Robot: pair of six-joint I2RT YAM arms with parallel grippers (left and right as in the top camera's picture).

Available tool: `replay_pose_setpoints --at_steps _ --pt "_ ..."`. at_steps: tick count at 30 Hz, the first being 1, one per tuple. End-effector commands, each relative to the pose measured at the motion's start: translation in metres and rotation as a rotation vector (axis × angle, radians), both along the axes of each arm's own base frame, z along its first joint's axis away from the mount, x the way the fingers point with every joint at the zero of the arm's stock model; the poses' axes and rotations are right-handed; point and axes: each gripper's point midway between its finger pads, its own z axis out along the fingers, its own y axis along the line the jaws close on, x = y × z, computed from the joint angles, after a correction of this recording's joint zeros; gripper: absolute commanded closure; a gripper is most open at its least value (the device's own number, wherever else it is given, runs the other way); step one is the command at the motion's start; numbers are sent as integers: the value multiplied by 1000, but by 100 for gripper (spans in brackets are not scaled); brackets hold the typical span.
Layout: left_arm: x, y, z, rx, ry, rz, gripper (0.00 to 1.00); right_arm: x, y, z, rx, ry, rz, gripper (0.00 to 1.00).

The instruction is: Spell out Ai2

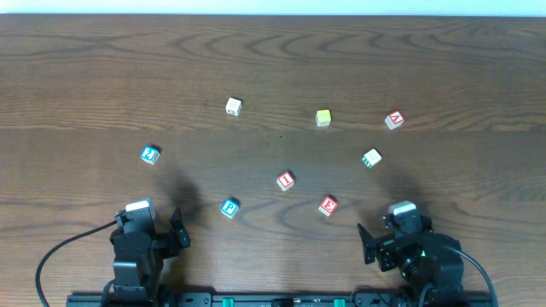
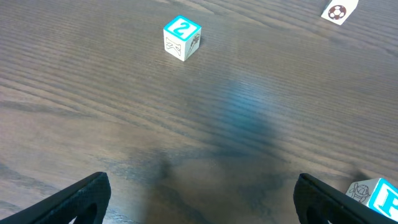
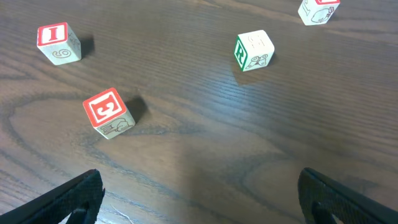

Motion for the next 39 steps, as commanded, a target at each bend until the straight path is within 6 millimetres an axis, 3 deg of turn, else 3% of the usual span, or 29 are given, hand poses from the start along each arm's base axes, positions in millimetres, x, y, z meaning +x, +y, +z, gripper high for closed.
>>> replay_pose_setpoints --at_steps 1,19,22,25,28,32,36,39 --pt "-2 0 -8 0 20 -2 4 0 -1 -4 -9 1 0 1" --pt "-2 0 -8 0 20 -2 5 0 -2 -4 -12 0 -3 1" --pt "-2 0 -8 0 20 -2 5 6 2 5 9 -43 13 1" --pt "-2 0 -8 0 19 -2 5 16 24 35 163 -140 68 1" --pt "-2 0 -8 0 20 -2 5 19 49 74 467 -172 90 1" --pt "-2 0 -8 0 20 -2 5 1 69 67 861 129 -13 1" --pt "-2 0 -8 0 20 -2 5 -2 69 60 972 241 -109 1" --pt "-2 0 -8 0 20 -2 5 0 75 78 1026 212 -58 1"
